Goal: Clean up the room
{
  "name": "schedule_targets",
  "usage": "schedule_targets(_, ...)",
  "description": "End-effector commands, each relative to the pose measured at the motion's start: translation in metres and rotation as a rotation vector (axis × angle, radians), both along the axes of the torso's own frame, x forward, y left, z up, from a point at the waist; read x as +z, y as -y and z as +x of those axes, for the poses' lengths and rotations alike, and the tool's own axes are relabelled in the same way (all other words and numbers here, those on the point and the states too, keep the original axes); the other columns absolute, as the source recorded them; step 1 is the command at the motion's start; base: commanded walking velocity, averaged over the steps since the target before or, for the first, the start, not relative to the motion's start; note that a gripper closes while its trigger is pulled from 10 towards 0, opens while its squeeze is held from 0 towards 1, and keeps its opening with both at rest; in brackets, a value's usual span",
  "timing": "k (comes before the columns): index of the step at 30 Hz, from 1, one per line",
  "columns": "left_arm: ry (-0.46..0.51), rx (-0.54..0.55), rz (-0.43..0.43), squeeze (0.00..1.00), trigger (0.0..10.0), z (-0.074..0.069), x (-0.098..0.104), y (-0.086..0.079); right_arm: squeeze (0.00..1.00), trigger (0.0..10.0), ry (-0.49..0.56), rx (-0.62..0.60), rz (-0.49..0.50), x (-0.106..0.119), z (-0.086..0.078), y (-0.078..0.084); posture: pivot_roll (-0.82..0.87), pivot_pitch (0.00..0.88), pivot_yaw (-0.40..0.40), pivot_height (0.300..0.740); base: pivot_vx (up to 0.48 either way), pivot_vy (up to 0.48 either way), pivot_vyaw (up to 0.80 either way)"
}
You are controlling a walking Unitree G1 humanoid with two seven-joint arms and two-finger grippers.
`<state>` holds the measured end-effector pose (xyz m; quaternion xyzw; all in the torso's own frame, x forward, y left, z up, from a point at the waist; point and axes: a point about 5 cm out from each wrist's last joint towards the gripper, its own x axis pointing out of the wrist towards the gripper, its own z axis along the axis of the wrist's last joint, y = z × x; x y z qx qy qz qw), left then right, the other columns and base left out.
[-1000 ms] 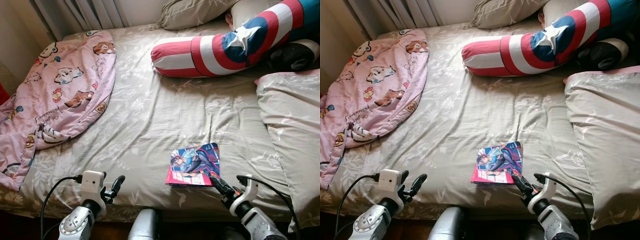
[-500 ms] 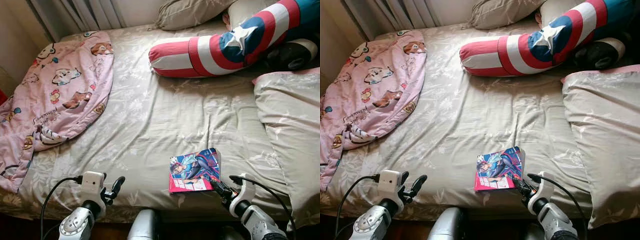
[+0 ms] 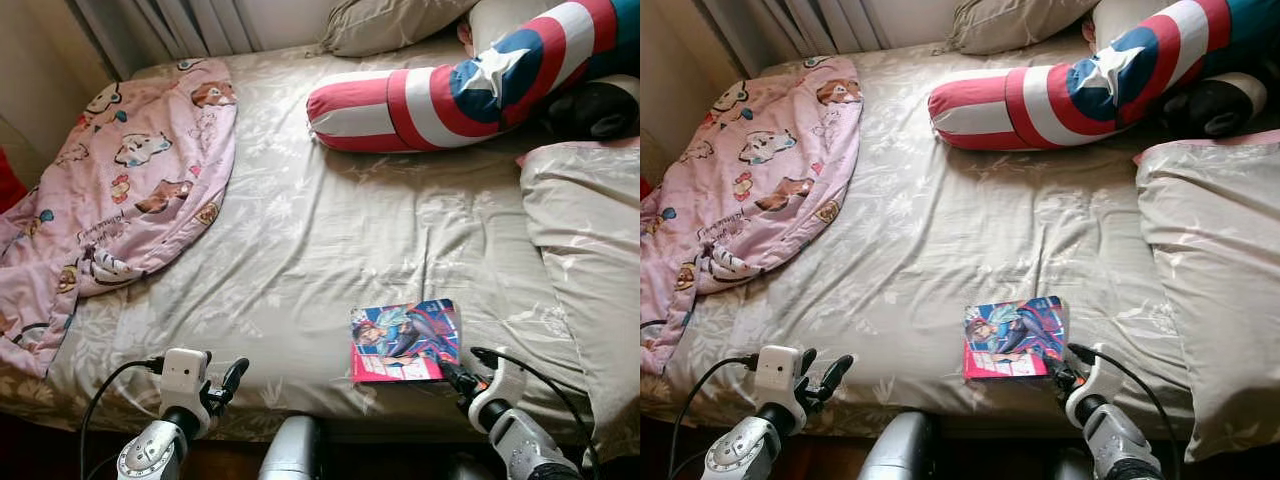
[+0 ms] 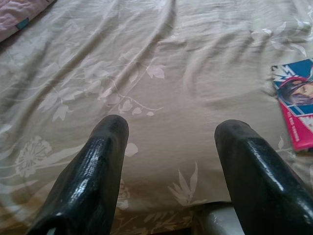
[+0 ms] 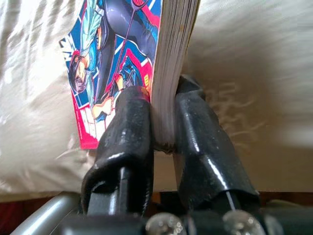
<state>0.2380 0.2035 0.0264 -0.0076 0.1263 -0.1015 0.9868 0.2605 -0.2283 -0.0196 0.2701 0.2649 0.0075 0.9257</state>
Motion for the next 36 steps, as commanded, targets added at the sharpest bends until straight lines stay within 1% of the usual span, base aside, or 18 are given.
schedule_targets(1, -0.03, 0.014, 0.022, 0.0, 10.0, -0.005, -0.004, -0.008, 0.0, 10.0, -0.02, -0.085, -0.054, 0.0, -0.005, 0.019, 0.21, 0.172, 0.155, 0.645, 0.0, 0.0, 0.0)
schedule_targets(5, -0.031, 0.012, 0.021, 0.0, 10.0, -0.005, -0.005, -0.008, 0.0, 10.0, -0.026, -0.096, -0.072, 0.002, -0.006, 0.026, 0.21, 0.171, 0.155, 0.645, 0.0, 0.0, 0.0)
schedule_targets(9, -0.032, 0.01, 0.019, 0.0, 10.0, -0.005, -0.005, -0.006, 0.0, 10.0, -0.065, -0.054, -0.115, -0.001, -0.008, 0.025, 0.21, 0.173, 0.155, 0.645, 0.0, 0.0, 0.0)
schedule_targets(12, -0.031, 0.011, 0.019, 0.0, 10.0, -0.005, -0.005, -0.006, 0.0, 10.0, -0.069, -0.042, -0.126, -0.002, -0.008, 0.023, 0.21, 0.174, 0.155, 0.645, 0.0, 0.0, 0.0)
schedule_targets(18, -0.033, 0.014, 0.022, 0.0, 10.0, -0.006, -0.005, -0.008, 0.0, 10.0, -0.08, -0.032, -0.14, -0.002, -0.006, 0.021, 0.21, 0.175, 0.155, 0.645, 0.0, 0.0, 0.0)
schedule_targets(23, -0.033, 0.014, 0.021, 0.0, 10.0, -0.006, -0.005, -0.007, 0.0, 10.0, -0.095, -0.047, -0.17, -0.001, -0.005, 0.023, 0.21, 0.175, 0.156, 0.645, 0.0, 0.0, 0.0)
schedule_targets(24, -0.033, 0.012, 0.019, 0.0, 10.0, -0.006, -0.005, -0.006, 0.53, 10.0, -0.1, -0.053, -0.183, 0.0, -0.004, 0.025, 0.21, 0.176, 0.156, 0.645, 0.0, 0.0, 0.0)
schedule_targets(25, -0.034, 0.012, 0.019, 0.0, 10.0, -0.006, -0.005, -0.006, 1.0, 10.0, -0.106, -0.065, -0.197, 0.001, -0.003, 0.027, 0.21, 0.176, 0.156, 0.645, 0.0, 0.0, 0.0)
schedule_targets(29, -0.033, 0.012, 0.017, 0.0, 10.0, -0.006, -0.005, -0.005, 1.0, 10.0, -0.112, -0.104, -0.229, 0.004, -0.001, 0.033, 0.21, 0.176, 0.154, 0.645, 0.0, 0.0, 0.0)
schedule_targets(30, -0.033, 0.012, 0.018, 0.0, 10.0, -0.006, -0.005, -0.005, 0.65, 10.0, -0.109, -0.119, -0.272, 0.007, 0.0, 0.037, 0.21, 0.177, 0.154, 0.645, 0.0, 0.0, 0.0)
schedule_targets(31, -0.033, 0.013, 0.017, 0.0, 10.0, -0.006, -0.005, -0.005, 0.0, 10.0, -0.11, -0.134, -0.286, 0.008, 0.001, 0.039, 0.21, 0.178, 0.154, 0.645, 0.0, 0.0, 0.0)
schedule_targets(32, -0.034, 0.013, 0.016, 0.0, 10.0, -0.006, -0.005, -0.005, 0.0, 10.0, -0.105, -0.159, -0.301, 0.01, 0.002, 0.042, 0.21, 0.179, 0.154, 0.645, 0.0, 0.0, 0.0)
schedule_targets(34, -0.035, 0.013, 0.016, 0.0, 10.0, -0.006, -0.005, -0.005, 0.0, 10.0, -0.097, -0.177, -0.311, 0.012, 0.003, 0.044, 0.21, 0.178, 0.153, 0.645, 0.0, 0.0, 0.0)
schedule_targets(36, -0.036, 0.013, 0.014, 0.0, 10.0, -0.007, -0.006, -0.004, 0.0, 10.0, -0.103, -0.187, -0.342, 0.013, 0.004, 0.046, 0.21, 0.177, 0.153, 0.645, 0.0, 0.0, 0.0)
